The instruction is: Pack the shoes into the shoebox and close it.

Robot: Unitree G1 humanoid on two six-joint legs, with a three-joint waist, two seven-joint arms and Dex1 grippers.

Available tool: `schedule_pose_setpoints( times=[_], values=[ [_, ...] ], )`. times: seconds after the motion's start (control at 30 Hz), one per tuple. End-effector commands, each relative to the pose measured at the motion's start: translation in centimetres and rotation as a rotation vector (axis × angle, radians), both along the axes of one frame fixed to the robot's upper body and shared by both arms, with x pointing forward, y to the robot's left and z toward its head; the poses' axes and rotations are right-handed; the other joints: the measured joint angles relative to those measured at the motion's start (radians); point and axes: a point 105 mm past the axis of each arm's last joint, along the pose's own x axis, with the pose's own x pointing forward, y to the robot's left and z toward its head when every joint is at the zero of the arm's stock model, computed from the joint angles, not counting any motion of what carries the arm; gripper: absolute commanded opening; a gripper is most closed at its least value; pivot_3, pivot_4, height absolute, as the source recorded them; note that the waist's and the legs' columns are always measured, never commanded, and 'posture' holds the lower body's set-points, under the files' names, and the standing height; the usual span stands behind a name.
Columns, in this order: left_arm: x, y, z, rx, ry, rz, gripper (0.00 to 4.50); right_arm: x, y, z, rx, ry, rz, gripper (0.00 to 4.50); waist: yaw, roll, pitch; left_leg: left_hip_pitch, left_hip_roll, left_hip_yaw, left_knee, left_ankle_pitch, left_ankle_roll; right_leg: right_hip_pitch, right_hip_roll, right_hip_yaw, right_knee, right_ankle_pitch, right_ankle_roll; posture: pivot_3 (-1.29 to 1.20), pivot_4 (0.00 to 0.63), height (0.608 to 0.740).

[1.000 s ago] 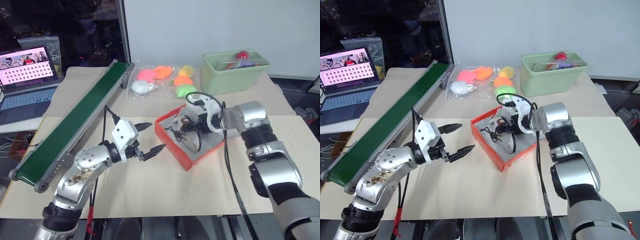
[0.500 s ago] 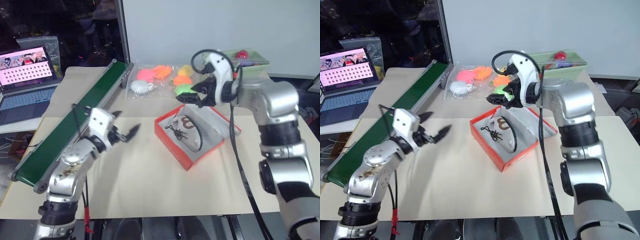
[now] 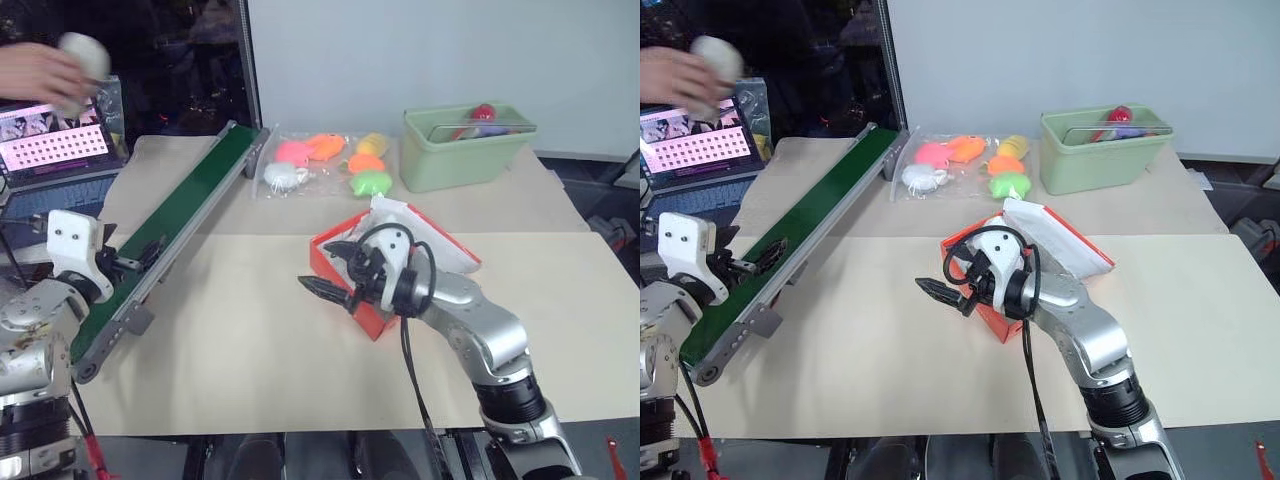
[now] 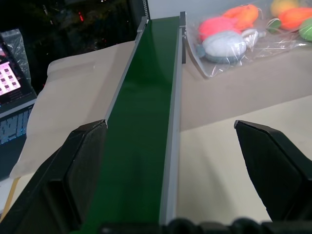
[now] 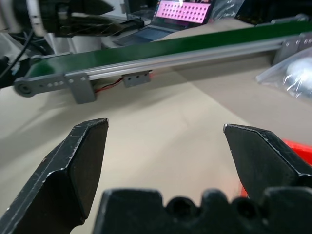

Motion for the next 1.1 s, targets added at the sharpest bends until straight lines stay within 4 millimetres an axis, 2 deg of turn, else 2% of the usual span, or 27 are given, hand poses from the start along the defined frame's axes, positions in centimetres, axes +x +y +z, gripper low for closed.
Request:
schedule_pose_setpoints(
  times=[0.03, 0.2, 0.6, 0.9, 1.1],
  values=[
    [-0.6, 0.9, 0.8, 0.018, -0.048, 0.015, 4.50, 0.5, 0.3, 0.3, 0.010, -0.040, -0.023, 4.48, -0.001, 0.000, 0.000, -0.001, 0.000, 0.000, 0.000, 0.000, 0.000, -0.001, 0.000, 0.000, 0.000, 0.000, 0.000, 0.00, 0.150, 0.729],
    [-1.1, 1.5, -0.3, -0.001, -0.039, 0.041, 4.50, 0.3, 0.7, -0.1, 0.008, -0.033, -0.002, 4.48, -0.003, 0.000, 0.000, -0.001, 0.000, 0.000, -0.001, 0.000, 0.000, -0.001, 0.000, 0.000, -0.001, 0.000, 0.000, 0.00, 0.150, 0.729],
    [-1.0, 1.7, -0.5, -0.024, -0.039, 0.037, 4.50, 0.0, 1.2, -1.2, -0.025, -0.010, -0.005, 4.48, -0.002, 0.000, 0.000, -0.001, 0.000, 0.000, -0.001, 0.000, 0.000, -0.001, 0.000, 0.000, 0.000, 0.000, 0.000, 0.00, 0.150, 0.729],
    [-0.7, 4.3, -1.0, 0.010, -0.001, 0.039, 4.50, 0.5, 1.1, -1.1, -0.009, 0.003, -0.043, 4.48, -0.003, -0.001, 0.000, 0.000, 0.000, 0.000, -0.001, 0.000, 0.000, -0.001, 0.000, 0.000, 0.000, 0.000, 0.000, 0.00, 0.150, 0.729],
    [-0.4, 4.5, -1.4, 0.027, 0.012, 0.024, 4.50, 0.5, 1.1, -1.0, -0.002, 0.002, -0.054, 4.48, -0.003, -0.001, 0.000, -0.001, 0.000, 0.000, -0.001, 0.000, 0.000, -0.001, 0.000, 0.000, 0.000, 0.000, 0.000, 0.00, 0.150, 0.729]
  ],
)
